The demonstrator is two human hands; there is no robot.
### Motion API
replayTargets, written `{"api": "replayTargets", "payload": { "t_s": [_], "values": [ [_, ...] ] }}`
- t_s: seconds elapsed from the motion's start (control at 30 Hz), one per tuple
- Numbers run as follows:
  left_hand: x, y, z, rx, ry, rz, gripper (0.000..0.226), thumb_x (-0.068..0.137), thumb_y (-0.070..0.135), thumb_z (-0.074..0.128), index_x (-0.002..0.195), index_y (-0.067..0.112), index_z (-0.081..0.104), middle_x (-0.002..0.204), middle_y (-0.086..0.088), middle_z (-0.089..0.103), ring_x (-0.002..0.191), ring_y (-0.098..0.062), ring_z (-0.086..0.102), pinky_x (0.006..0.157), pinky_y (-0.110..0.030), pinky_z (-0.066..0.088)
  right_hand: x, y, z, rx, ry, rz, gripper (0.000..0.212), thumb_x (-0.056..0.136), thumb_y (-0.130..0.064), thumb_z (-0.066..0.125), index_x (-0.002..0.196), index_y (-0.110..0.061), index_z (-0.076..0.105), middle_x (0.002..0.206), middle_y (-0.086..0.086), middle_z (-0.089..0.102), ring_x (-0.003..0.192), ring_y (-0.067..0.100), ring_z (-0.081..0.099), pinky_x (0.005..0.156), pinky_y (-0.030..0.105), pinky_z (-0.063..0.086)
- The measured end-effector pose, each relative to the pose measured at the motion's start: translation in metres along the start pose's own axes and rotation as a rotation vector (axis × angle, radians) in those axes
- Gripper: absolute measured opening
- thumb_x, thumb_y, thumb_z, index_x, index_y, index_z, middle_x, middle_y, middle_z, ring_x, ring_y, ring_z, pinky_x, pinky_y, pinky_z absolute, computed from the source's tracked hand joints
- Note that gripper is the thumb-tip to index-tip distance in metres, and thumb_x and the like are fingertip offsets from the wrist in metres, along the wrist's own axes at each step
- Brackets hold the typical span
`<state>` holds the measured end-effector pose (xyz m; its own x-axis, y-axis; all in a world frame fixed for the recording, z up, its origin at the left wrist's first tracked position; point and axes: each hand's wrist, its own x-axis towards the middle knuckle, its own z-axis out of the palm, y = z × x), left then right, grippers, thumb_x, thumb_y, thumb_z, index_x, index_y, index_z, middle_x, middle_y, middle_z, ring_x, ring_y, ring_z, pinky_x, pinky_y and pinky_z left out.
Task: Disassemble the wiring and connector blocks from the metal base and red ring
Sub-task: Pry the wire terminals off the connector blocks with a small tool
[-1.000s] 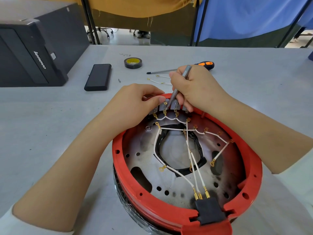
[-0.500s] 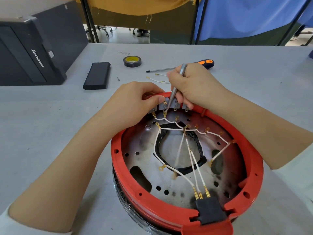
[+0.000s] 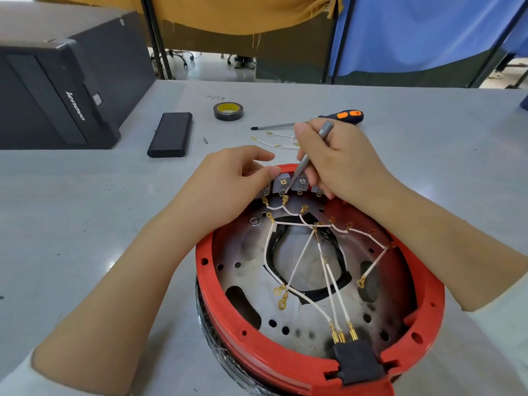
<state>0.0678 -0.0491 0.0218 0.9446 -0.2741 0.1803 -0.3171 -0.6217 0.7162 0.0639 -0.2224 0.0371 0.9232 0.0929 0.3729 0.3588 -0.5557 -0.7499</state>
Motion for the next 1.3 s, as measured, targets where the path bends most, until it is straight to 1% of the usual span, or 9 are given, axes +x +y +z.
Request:
{"api": "replayTargets", "payload": {
  "t_s": [0.07,0.13,0.2,0.3,0.43,0.63,0.9,1.1,1.3],
  "values": [
    [0.0,-0.001,-0.001,-0.004,0.008,-0.018,0.029,0.089,0.046,0.054,0.115,0.036,0.06,0.091,0.016,0.067,0.065,0.01,0.056,0.063,-0.009,0.04,0.001,0.002,-0.001,0.019,-0.011,0.055,0.042,0.101,-0.033,0.04,0.071,-0.006,0.052,0.042,0.0,0.051,0.028,0.01,0.04,0.037,0.019,0.036],
    [-0.001,-0.002,-0.005,-0.025,-0.027,-0.044,0.029,0.089,0.046,0.054,0.115,0.034,0.06,0.091,0.016,0.067,0.074,0.009,0.059,0.06,0.0,0.038,-0.001,0.003,-0.004,0.052,-0.01,0.094,0.041,0.101,-0.033,0.04,0.07,-0.011,0.052,0.041,-0.001,0.052,0.028,0.013,0.039,0.036,0.018,0.034],
    [-0.002,-0.002,-0.01,-0.039,-0.079,-0.076,0.03,0.089,0.046,0.056,0.115,0.033,0.061,0.092,0.017,0.068,0.085,-0.003,0.064,0.06,0.003,0.036,-0.003,0.002,-0.007,0.102,-0.003,0.121,0.04,0.101,-0.033,0.041,0.069,-0.012,0.051,0.041,-0.001,0.052,0.028,0.014,0.038,0.035,0.016,0.032],
    [-0.005,-0.003,-0.011,-0.072,-0.097,-0.113,0.028,0.087,0.045,0.058,0.112,0.033,0.064,0.091,0.017,0.069,0.087,-0.014,0.066,0.061,-0.002,0.04,-0.005,0.001,-0.009,0.166,0.006,0.166,0.04,0.101,-0.034,0.042,0.069,-0.011,0.052,0.043,0.002,0.052,0.028,0.015,0.037,0.035,0.017,0.032],
    [-0.011,-0.001,-0.004,-0.061,-0.039,-0.12,0.031,0.086,0.049,0.057,0.109,0.03,0.066,0.099,0.013,0.069,0.092,-0.002,0.061,0.073,-0.012,0.041,-0.01,-0.003,-0.012,0.131,-0.028,0.21,0.038,0.099,-0.032,0.046,0.068,-0.011,0.051,0.042,0.0,0.053,0.027,0.013,0.037,0.036,0.017,0.033],
    [-0.013,0.003,-0.004,-0.064,-0.085,-0.048,0.02,0.089,0.044,0.056,0.098,0.032,0.069,0.088,0.017,0.069,0.083,0.006,0.06,0.072,-0.014,0.044,-0.012,-0.019,-0.018,0.08,-0.143,0.142,0.035,0.09,-0.03,0.063,0.064,-0.014,0.046,0.046,0.002,0.059,0.028,0.013,0.042,0.038,0.019,0.036],
    [-0.012,0.003,-0.004,-0.116,-0.097,-0.054,0.018,0.089,0.043,0.056,0.097,0.033,0.07,0.088,0.016,0.071,0.084,0.002,0.063,0.084,-0.025,0.05,-0.014,-0.006,0.0,0.057,0.0,0.042,0.036,0.083,-0.011,0.066,0.058,-0.018,0.041,0.038,-0.004,0.051,0.027,0.007,0.041,0.035,0.013,0.03],
    [-0.013,0.005,-0.003,-0.123,-0.106,-0.054,0.019,0.09,0.042,0.056,0.098,0.031,0.069,0.089,0.009,0.072,0.088,-0.009,0.065,0.088,-0.038,0.049,-0.013,-0.002,0.0,-0.079,0.064,-0.026,0.036,0.08,-0.015,0.067,0.057,-0.023,0.04,0.049,-0.005,0.047,0.05,0.021,0.054,0.049,0.025,0.039],
    [-0.013,0.006,-0.003,-0.12,-0.102,-0.047,0.019,0.09,0.041,0.056,0.099,0.03,0.069,0.089,0.01,0.072,0.088,-0.006,0.064,0.088,-0.036,0.049,-0.014,-0.002,0.002,-0.121,0.054,-0.055,0.037,0.083,-0.021,0.068,0.059,-0.026,0.04,0.054,-0.007,0.049,0.057,0.017,0.057,0.053,0.021,0.039]
  ]
}}
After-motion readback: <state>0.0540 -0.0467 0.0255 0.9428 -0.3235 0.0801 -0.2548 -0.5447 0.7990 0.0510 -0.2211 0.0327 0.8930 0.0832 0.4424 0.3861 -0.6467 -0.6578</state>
